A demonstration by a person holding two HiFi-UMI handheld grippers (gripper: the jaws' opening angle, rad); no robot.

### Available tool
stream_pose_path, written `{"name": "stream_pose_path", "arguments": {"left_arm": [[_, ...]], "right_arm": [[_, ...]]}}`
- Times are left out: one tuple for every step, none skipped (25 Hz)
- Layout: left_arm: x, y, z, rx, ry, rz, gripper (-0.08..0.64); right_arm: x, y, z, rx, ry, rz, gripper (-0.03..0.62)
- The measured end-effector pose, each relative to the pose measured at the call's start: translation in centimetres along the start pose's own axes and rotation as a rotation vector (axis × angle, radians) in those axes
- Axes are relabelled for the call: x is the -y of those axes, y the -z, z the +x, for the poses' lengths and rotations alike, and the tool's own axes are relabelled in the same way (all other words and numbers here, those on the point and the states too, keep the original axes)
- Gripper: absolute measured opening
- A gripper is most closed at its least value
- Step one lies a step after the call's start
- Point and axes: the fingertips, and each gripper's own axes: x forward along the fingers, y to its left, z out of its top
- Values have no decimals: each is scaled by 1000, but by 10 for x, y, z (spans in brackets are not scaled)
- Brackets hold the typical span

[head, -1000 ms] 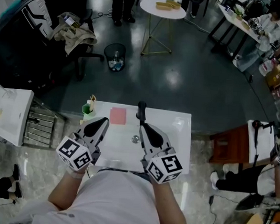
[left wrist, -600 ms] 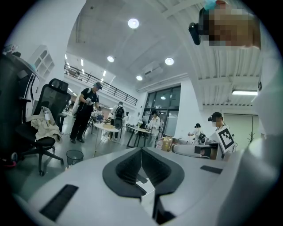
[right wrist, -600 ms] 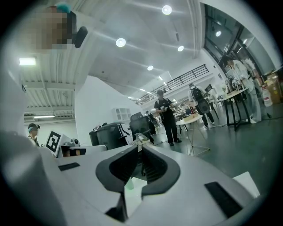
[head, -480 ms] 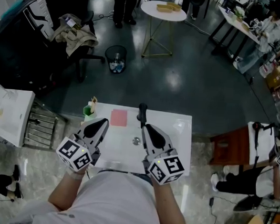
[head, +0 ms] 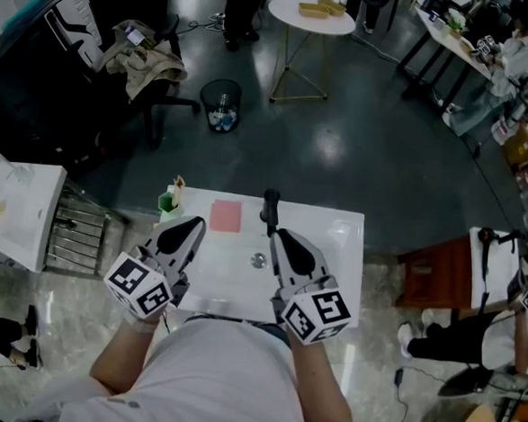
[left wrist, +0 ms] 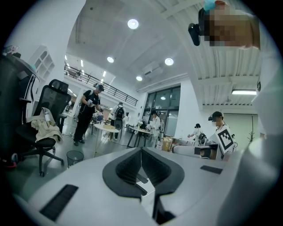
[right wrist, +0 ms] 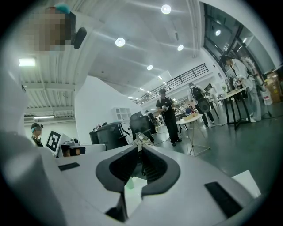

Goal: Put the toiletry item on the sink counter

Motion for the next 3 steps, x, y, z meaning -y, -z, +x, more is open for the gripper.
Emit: {"name": "stream_pose_path", "arguments": {"left_arm": [[0, 0, 0, 2, 0, 1, 18], [0, -1, 0, 4, 1, 2, 18], [0, -1, 0, 5, 1, 3, 18]], "right_arm": [[0, 0, 0, 1, 0, 1, 35], [0, 1, 0, 1, 0, 1, 35], [1, 1, 0, 2, 0, 2, 35]]}}
